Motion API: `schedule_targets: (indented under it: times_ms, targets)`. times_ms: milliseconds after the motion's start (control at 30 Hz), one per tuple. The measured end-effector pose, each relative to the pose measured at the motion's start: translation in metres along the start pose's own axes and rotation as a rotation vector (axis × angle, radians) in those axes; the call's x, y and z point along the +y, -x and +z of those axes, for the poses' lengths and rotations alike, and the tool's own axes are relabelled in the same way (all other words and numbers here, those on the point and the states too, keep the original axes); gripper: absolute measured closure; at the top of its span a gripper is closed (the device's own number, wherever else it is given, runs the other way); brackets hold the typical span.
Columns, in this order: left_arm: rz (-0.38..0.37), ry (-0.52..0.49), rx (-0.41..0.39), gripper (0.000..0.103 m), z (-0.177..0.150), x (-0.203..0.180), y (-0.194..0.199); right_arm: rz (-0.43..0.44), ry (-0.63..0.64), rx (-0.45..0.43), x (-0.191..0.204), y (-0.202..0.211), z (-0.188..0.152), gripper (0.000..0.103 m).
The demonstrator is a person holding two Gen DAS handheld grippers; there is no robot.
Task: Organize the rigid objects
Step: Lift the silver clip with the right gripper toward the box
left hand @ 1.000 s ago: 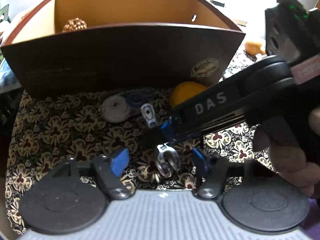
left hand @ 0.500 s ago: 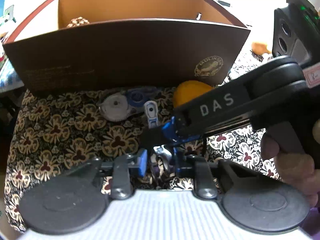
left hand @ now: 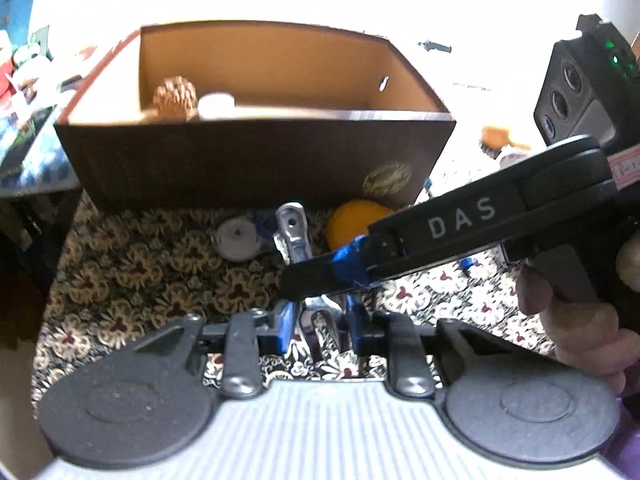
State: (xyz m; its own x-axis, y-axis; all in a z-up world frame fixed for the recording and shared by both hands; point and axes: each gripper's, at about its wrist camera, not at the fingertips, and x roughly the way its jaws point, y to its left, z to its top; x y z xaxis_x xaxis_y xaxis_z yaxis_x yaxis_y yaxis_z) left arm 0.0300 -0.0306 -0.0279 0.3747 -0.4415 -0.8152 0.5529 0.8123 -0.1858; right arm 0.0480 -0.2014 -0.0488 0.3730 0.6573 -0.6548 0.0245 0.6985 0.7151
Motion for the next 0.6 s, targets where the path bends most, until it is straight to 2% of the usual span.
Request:
schedule_targets:
  times_ms: [133,300,500,600]
  targets:
    - [0.007,-0.015,-0.061,0.081,0.021,-0.006,0.024,0.045,0.046,-0.061,0.018,0.014,0.009,0.103]
    - [0.027,-0.072,-0.152,0.081,0.056,-0.007,0.046,0.090,0.095,-0.153,0.036,0.029,0.038,0.103]
    - [0.015,-0.132,-0.210,0.081,0.106,0.017,0.042,0.072,0.143,-0.243,0.047,0.024,0.084,0.103]
    - [0.013,-0.153,-0.201,0.081,0.126,0.033,0.026,0.047,0.115,-0.252,0.045,0.009,0.105,0.103]
